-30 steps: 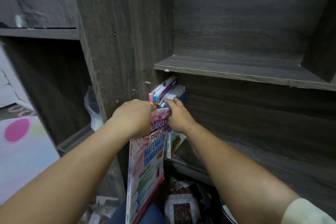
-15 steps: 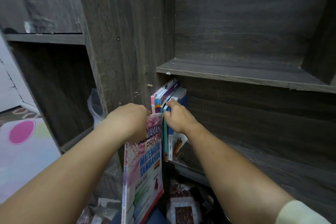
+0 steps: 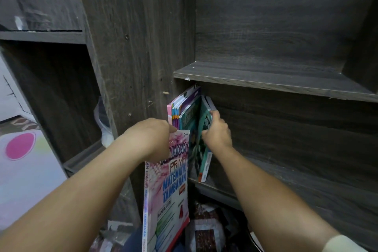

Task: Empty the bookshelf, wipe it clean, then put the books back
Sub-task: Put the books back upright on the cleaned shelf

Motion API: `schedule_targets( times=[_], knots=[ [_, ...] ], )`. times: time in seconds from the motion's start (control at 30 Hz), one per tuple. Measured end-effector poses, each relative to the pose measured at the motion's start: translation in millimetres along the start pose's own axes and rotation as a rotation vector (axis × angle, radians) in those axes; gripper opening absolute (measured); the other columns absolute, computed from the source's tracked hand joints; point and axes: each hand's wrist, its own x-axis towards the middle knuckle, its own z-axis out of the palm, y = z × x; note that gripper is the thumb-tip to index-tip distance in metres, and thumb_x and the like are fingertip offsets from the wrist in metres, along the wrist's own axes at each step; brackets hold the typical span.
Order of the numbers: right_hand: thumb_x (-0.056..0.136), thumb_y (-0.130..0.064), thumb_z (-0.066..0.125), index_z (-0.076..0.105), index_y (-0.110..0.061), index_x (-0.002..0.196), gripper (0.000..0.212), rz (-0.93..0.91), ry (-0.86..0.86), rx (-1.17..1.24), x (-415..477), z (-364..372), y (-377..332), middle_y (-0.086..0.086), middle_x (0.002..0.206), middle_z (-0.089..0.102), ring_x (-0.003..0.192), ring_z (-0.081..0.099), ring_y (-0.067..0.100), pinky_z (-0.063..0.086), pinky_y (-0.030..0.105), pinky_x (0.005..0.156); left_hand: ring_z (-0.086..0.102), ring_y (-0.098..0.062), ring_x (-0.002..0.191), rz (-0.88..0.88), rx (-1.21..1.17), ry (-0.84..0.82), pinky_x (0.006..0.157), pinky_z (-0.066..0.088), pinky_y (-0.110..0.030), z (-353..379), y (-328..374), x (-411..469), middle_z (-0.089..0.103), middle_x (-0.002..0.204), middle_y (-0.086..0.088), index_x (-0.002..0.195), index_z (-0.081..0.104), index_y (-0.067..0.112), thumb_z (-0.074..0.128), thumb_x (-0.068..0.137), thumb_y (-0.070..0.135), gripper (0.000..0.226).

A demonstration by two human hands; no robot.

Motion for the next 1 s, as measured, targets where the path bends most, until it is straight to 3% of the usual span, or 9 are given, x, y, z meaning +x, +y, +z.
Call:
schedule_targets(
  times=[0.17,0.27,0.4,0.57,0.7,0.83,1.0],
  knots=[
    [0.085,-0.010,0.065,0.039,-0.018,0.128,0.051,0.021,0.070,-0.073,-4,-14,14,0.017,0.112,0.056,0.099,0.061,0.037,0.056,0.046,0.078,0.056,-0.018,0.113,0.059,-0.001,-0.009,0.087,0.050,-0.028,-7,7,5,0.053,0.138,0.002,0.146,0.034,0.041,0.063,0.085,0.023,0.070],
    [0.085,-0.009,0.065,0.038,-0.017,0.130,0.053,0.015,0.085,-0.078,-9,-18,19,0.018,0.111,0.055,0.097,0.061,0.037,0.056,0.044,0.075,0.061,-0.014,0.098,0.102,-0.046,-0.092,0.084,0.055,-0.031,-12,9,10,0.057,0.128,0.003,0.145,0.034,0.043,0.067,0.085,0.028,0.070],
    [0.085,-0.008,0.063,0.038,-0.015,0.129,0.050,-0.011,0.062,-0.109,-10,-22,19,0.017,0.109,0.056,0.097,0.061,0.037,0.053,0.041,0.073,0.059,-0.014,0.097,0.125,-0.075,-0.132,0.086,0.053,-0.031,-12,9,22,0.058,0.124,0.003,0.144,0.036,0.043,0.069,0.084,0.034,0.069],
    [0.087,-0.012,0.062,0.037,-0.018,0.127,0.048,-0.049,-0.003,-0.072,-11,-21,14,0.011,0.106,0.055,0.088,0.058,0.026,0.049,0.035,0.066,0.061,-0.019,0.094,0.072,-0.101,0.100,0.073,0.048,-0.025,-1,15,45,0.059,0.126,-0.002,0.145,0.033,0.043,0.062,0.087,0.025,0.068],
    [0.086,-0.012,0.064,0.036,-0.018,0.128,0.051,-0.050,-0.018,-0.081,-10,-18,12,0.012,0.108,0.055,0.095,0.061,0.029,0.054,0.039,0.072,0.064,-0.030,0.092,-0.013,-0.113,0.344,0.067,0.049,-0.032,23,19,77,0.063,0.116,-0.010,0.147,0.030,0.043,0.058,0.086,0.019,0.071],
    [0.086,-0.012,0.065,0.036,-0.016,0.130,0.054,-0.054,-0.030,-0.107,-7,-17,13,0.015,0.111,0.056,0.098,0.061,0.032,0.052,0.038,0.074,0.061,-0.034,0.085,-0.083,-0.159,0.361,0.063,0.046,-0.036,60,23,99,0.061,0.110,-0.016,0.151,0.016,0.037,0.049,0.094,0.017,0.069],
    [0.086,-0.011,0.064,0.033,-0.019,0.133,0.057,-0.063,-0.067,-0.123,-5,-17,13,0.015,0.114,0.055,0.100,0.060,0.033,0.054,0.041,0.078,0.055,-0.031,0.110,-0.065,-0.103,0.312,0.082,0.049,-0.039,74,23,101,0.048,0.126,-0.012,0.149,0.017,0.029,0.064,0.087,0.039,0.078]
  ],
)
